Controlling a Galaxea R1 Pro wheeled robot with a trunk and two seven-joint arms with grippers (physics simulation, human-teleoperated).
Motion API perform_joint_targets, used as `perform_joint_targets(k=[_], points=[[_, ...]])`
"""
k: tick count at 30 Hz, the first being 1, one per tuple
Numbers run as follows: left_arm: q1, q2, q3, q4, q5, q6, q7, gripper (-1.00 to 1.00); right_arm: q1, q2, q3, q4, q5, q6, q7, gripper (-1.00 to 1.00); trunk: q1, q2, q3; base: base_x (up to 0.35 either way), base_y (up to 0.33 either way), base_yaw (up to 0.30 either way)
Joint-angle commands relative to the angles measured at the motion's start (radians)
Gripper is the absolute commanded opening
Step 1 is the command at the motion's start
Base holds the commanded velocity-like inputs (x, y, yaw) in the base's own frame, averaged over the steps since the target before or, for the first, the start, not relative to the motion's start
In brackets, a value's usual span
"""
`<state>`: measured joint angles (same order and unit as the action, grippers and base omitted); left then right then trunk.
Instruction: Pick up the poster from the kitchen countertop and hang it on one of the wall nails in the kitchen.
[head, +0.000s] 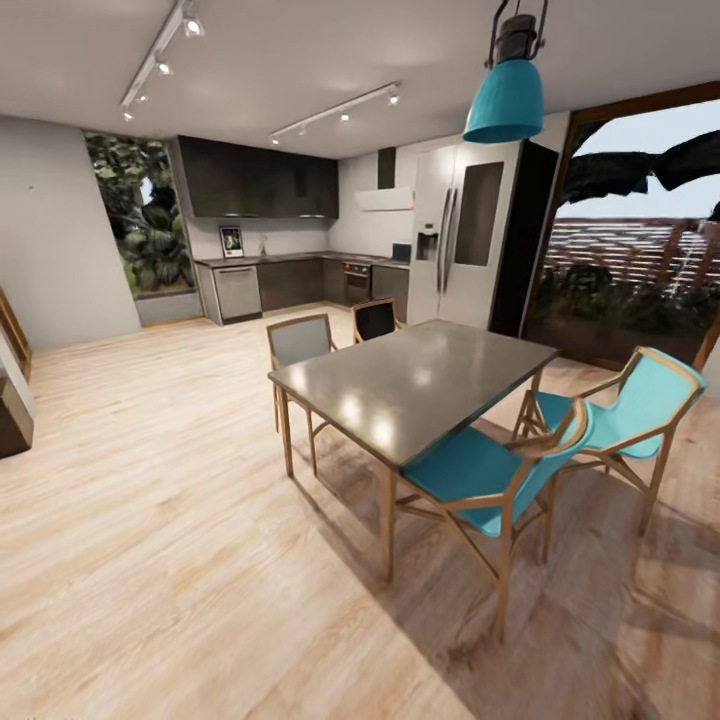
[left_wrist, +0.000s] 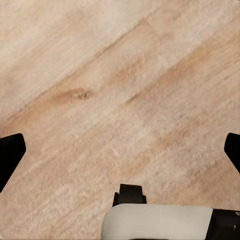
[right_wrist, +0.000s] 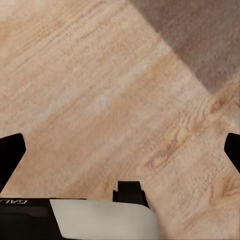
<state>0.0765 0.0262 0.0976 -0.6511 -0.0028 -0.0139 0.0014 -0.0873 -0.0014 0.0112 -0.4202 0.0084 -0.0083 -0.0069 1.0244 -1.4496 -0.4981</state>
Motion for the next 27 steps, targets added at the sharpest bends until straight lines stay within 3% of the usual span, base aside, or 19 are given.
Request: perform_joint_targets(k=[1,19,27], points=[[0.000,0.000,0.000,-0.001,0.000,-0.001,0.000,1.00,0.000,0.000,0.001,0.000,0.001,-0.001,-0.001,1.00,0.001,0.000,-0.002,0.281,0.177,0.252],[0.000,0.000,0.002,-0.001,0.000,0.000,0.002,1.00,0.000,0.000,0.002,0.000,0.001,-0.001,-0.001,1.00,0.001,0.000,-0.015,0.316,0.117,0.251],[0.000,0.000,0.002,-0.001,0.000,0.000,0.002,1.00,0.000,-0.002,0.004,0.002,0.001,0.003,0.005,1.00,0.001,0.000,-0.016,0.334,0.083,0.068]])
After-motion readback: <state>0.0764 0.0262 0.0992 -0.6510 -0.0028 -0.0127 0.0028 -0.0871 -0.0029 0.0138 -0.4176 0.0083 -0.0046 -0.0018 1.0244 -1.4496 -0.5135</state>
